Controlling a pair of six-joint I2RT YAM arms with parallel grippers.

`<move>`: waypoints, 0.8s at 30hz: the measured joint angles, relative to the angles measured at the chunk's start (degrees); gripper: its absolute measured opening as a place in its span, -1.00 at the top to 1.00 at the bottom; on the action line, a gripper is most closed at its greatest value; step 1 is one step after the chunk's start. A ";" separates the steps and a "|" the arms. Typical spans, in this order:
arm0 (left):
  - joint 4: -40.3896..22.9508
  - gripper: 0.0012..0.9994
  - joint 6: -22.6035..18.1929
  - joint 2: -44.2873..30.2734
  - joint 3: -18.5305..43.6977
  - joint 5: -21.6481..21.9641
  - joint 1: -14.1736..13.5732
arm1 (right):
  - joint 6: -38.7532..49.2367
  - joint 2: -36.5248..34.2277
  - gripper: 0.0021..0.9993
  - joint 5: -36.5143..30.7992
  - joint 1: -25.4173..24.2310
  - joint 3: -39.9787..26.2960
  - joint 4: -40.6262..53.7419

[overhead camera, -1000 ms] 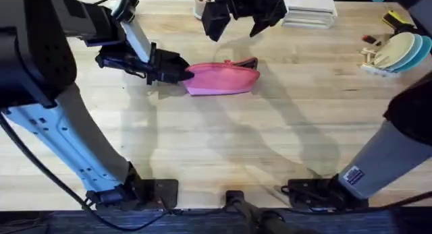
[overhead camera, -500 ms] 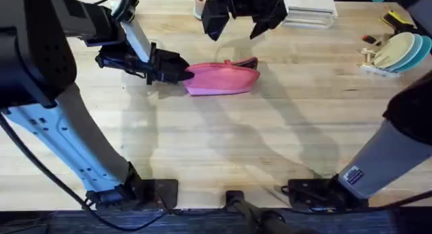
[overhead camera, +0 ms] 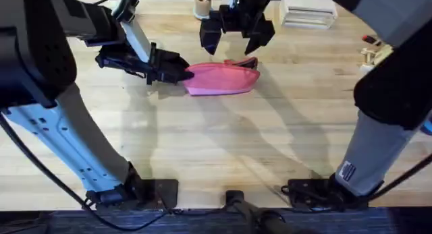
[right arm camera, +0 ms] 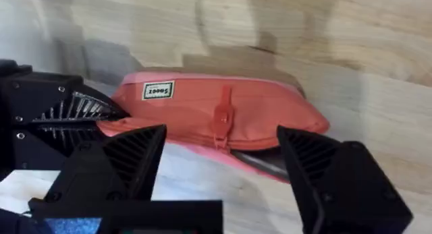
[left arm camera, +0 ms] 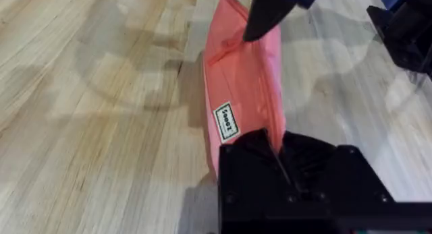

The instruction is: Unzip the bag, pick up the pens from the table one at a time and place them inside, then zip the bag closed.

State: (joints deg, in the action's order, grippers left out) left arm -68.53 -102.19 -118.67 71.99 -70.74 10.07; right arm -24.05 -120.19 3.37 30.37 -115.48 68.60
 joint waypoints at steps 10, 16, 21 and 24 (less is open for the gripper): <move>0.00 0.92 0.00 0.00 0.00 0.00 -0.02 | -0.20 -4.86 -0.93 2.72 0.33 0.00 0.09; 0.00 0.92 0.00 0.00 0.00 0.04 -0.02 | -0.26 -5.57 -0.50 3.07 0.98 0.00 0.15; -0.07 0.92 0.00 0.00 0.00 0.11 0.04 | -0.38 -5.57 0.02 2.66 1.20 0.00 1.02; -0.24 0.92 0.00 0.00 0.00 0.21 0.04 | -0.38 -5.57 0.30 2.43 1.18 0.00 1.77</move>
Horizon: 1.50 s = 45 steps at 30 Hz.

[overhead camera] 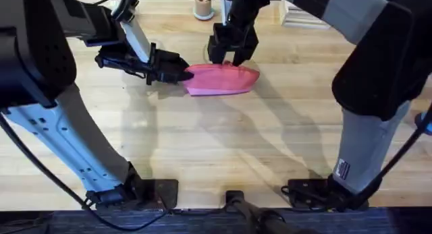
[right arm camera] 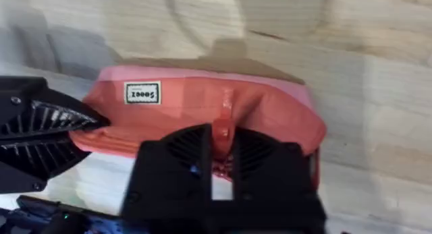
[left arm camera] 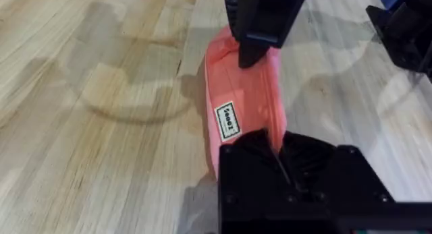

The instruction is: Unzip the bag, pick up the pens from the table one at a time and place them inside, then zip the bag closed.

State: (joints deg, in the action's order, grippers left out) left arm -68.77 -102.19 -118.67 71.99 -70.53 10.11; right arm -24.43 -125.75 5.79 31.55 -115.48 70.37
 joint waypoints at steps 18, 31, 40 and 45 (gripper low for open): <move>0.07 0.92 0.17 0.00 0.00 0.03 0.15 | 0.44 0.02 0.94 -0.34 -0.39 0.00 1.44; 0.24 0.92 0.22 0.00 0.00 -2.23 -1.27 | 2.75 2.85 0.94 4.00 -8.09 0.00 3.65; 0.33 0.92 0.22 0.00 0.00 -2.29 -1.20 | 4.67 3.54 0.93 3.44 -15.13 0.00 5.15; 0.50 0.92 0.22 0.00 0.00 -2.36 -1.25 | 5.41 3.54 0.93 3.63 -17.01 0.00 5.45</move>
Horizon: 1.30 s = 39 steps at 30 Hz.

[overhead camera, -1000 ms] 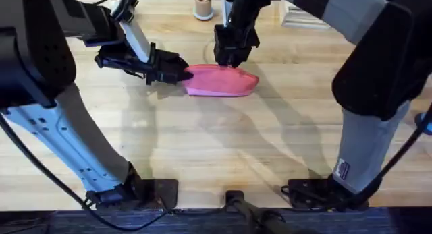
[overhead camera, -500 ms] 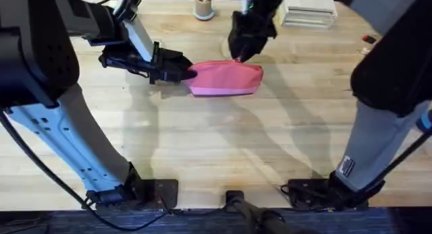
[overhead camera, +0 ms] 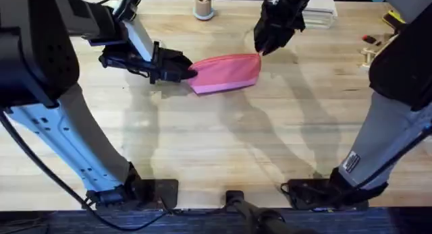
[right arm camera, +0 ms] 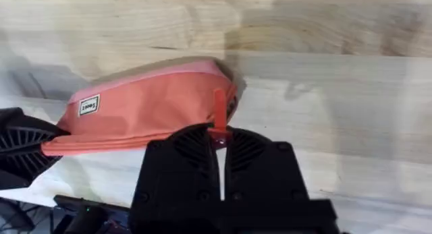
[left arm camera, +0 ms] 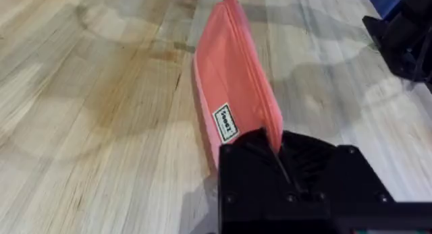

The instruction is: Unzip the bag, pick up the pens from the table one at a time and place them inside, then zip the bag closed.

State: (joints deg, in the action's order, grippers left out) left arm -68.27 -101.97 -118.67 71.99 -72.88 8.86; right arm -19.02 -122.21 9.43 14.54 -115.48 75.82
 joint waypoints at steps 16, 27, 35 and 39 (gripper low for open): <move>0.20 0.92 0.00 0.00 0.00 -0.91 -1.03 | 1.20 0.00 0.93 -0.28 -4.36 5.83 -5.24; 0.20 0.92 0.00 0.00 0.00 -0.50 -1.05 | 1.30 0.00 0.94 -0.87 -5.26 15.18 -13.26; 0.20 0.92 0.00 0.00 0.00 -0.29 -1.01 | 1.28 1.30 0.84 -1.71 -5.30 15.41 -14.16; 0.11 0.92 0.00 0.00 0.00 0.96 0.01 | 2.85 3.56 -0.26 -6.53 -6.58 14.30 -13.55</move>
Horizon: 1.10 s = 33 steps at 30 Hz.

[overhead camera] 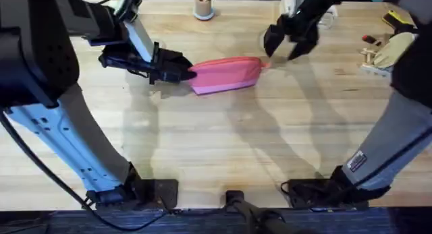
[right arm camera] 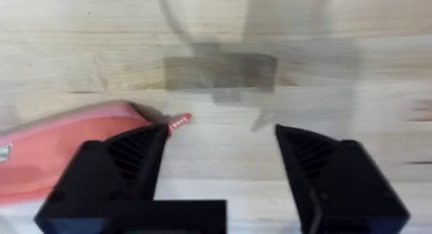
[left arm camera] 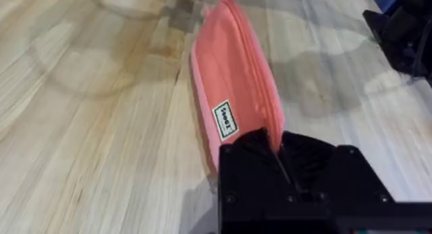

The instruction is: Unzip the bag, pick up the pens from the table one at a time and place them inside, then zip the bag closed.

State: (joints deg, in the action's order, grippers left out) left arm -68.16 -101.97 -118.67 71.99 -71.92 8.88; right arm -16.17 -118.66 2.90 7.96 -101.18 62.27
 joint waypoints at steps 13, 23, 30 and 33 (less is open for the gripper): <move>-0.15 0.92 0.00 0.00 0.00 0.36 1.12 | 19.81 13.47 -1.00 -3.79 3.09 -6.32 6.64; -0.32 0.30 0.08 0.00 0.00 0.31 1.14 | 24.38 18.90 -1.00 -4.21 4.85 -6.32 8.71; -0.39 -0.98 0.37 0.00 0.00 0.13 1.14 | 24.82 20.44 -1.00 -4.22 4.85 -6.35 9.75; -0.37 -0.99 0.37 0.00 0.00 0.16 1.14 | 24.87 20.44 -1.00 -4.22 4.85 -6.35 9.81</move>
State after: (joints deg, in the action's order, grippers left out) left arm -68.53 -101.60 -118.67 71.99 -71.76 10.02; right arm 8.70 -98.21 -1.32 12.81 -107.53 72.07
